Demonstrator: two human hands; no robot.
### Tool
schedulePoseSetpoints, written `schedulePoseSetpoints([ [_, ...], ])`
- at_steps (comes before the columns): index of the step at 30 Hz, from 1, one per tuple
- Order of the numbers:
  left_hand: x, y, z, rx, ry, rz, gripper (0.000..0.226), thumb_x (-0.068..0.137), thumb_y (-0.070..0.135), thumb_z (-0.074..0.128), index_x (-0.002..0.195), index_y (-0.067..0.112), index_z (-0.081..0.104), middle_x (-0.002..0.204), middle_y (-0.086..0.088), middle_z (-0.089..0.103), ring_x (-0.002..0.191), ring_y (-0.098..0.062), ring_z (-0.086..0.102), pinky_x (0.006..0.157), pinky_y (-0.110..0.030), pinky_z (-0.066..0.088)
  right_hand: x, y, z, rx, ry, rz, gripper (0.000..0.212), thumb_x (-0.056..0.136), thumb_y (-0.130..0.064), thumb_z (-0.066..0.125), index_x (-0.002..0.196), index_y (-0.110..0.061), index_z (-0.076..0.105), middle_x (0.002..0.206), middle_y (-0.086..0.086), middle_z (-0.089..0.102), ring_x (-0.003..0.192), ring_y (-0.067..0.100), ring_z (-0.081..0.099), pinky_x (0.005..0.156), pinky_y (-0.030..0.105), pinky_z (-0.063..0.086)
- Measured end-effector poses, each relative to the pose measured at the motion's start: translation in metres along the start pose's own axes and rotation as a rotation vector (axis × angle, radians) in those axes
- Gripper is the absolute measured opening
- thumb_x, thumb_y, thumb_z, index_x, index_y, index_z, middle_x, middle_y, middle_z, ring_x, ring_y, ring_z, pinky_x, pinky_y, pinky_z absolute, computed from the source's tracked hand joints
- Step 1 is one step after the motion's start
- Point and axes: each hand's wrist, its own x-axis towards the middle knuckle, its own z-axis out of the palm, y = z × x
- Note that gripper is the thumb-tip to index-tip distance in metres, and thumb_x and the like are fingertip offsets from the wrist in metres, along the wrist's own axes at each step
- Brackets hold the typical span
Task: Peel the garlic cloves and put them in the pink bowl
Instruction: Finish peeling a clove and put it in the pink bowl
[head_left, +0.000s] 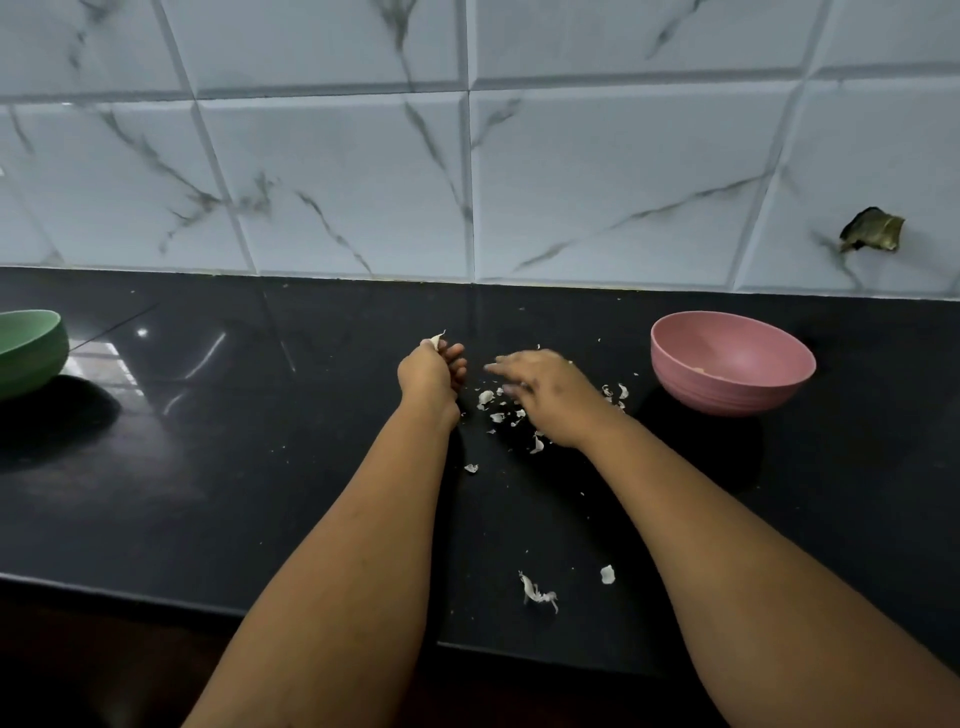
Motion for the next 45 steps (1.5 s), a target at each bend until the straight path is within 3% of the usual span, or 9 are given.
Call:
schedulePoseSetpoints([
  [4,0.002,-0.002,0.0,0.06,0.008,0.045,0.034,0.104,0.021,0.039,0.075,0.014,0.056,0.07,0.001,0.062,0.056,-0.01,0.05,0.054,-0.02,0.042,0.016,-0.015,0.011,-0.164,-0.254,0.03,0.037,0.084,-0.002,0.053,0.112,-0.017,0.072,0.109,0.009,0.069,0.099,0.029,0.064,0.09,0.033,0.05],
  [8,0.004,-0.01,0.0,0.248,-0.029,0.146,0.019,0.1,0.02,0.052,0.085,0.013,0.062,0.078,0.001,0.064,0.062,-0.009,0.053,0.058,-0.02,0.045,0.005,0.0,-0.002,-0.08,-0.073,0.155,0.026,0.076,0.002,0.052,0.086,-0.014,0.071,0.084,0.009,0.067,0.077,0.028,0.064,0.069,0.038,0.054],
  [21,-0.014,-0.029,0.008,0.729,-0.305,0.544,0.007,0.086,0.024,0.076,0.092,0.024,0.073,0.082,0.006,0.07,0.079,-0.009,0.063,0.081,-0.029,0.054,0.0,0.039,-0.017,-0.036,0.178,0.274,0.035,0.093,0.004,0.048,0.113,-0.014,0.07,0.109,0.011,0.057,0.104,0.028,0.05,0.084,0.026,0.037],
  [26,-0.013,-0.032,0.009,0.777,-0.361,0.554,0.008,0.079,0.021,0.082,0.081,0.024,0.076,0.073,0.004,0.071,0.073,-0.01,0.065,0.083,-0.039,0.059,-0.003,0.037,-0.028,0.075,0.388,0.303,0.023,0.086,0.001,0.062,0.101,-0.01,0.076,0.097,0.007,0.066,0.084,0.019,0.062,0.073,0.021,0.042],
  [30,-0.012,-0.031,0.01,0.757,-0.386,0.551,0.007,0.081,0.02,0.081,0.084,0.022,0.075,0.07,0.006,0.07,0.069,-0.007,0.063,0.077,-0.03,0.057,-0.003,0.03,-0.028,0.26,0.445,0.27,0.015,0.085,-0.011,0.07,0.098,-0.016,0.075,0.094,-0.002,0.068,0.076,0.005,0.061,0.072,0.008,0.045],
  [33,-0.016,-0.029,0.011,0.699,-0.48,0.503,0.016,0.082,0.015,0.079,0.096,0.01,0.075,0.074,0.004,0.07,0.068,-0.002,0.063,0.071,-0.019,0.052,-0.005,0.027,-0.02,0.531,0.262,0.261,0.023,0.089,-0.007,0.066,0.107,-0.02,0.073,0.1,-0.001,0.073,0.089,0.011,0.068,0.086,0.023,0.053],
  [37,-0.02,-0.025,0.012,0.659,-0.538,0.453,0.015,0.086,0.009,0.073,0.101,0.006,0.074,0.075,0.001,0.071,0.06,-0.003,0.058,0.059,-0.015,0.047,-0.003,0.025,-0.021,0.698,0.333,0.319,0.015,0.089,-0.007,0.067,0.093,-0.02,0.074,0.086,0.005,0.073,0.07,0.01,0.061,0.072,0.025,0.055],
  [41,-0.019,-0.02,0.01,0.634,-0.42,0.482,0.006,0.088,0.018,0.073,0.083,0.014,0.073,0.071,0.004,0.073,0.056,-0.005,0.057,0.059,-0.02,0.048,-0.002,0.025,-0.025,0.691,0.407,0.394,0.014,0.094,-0.007,0.059,0.094,-0.014,0.071,0.078,0.0,0.068,0.068,0.006,0.062,0.071,0.019,0.052],
  [45,-0.009,-0.019,0.004,0.815,-0.18,0.595,0.036,0.08,0.041,0.078,0.061,0.015,0.063,0.061,0.002,0.069,0.055,-0.007,0.056,0.06,-0.025,0.048,-0.005,0.028,-0.026,0.542,0.371,0.386,0.012,0.084,-0.011,0.073,0.091,-0.02,0.075,0.087,-0.002,0.073,0.085,0.014,0.07,0.082,0.022,0.054],
])
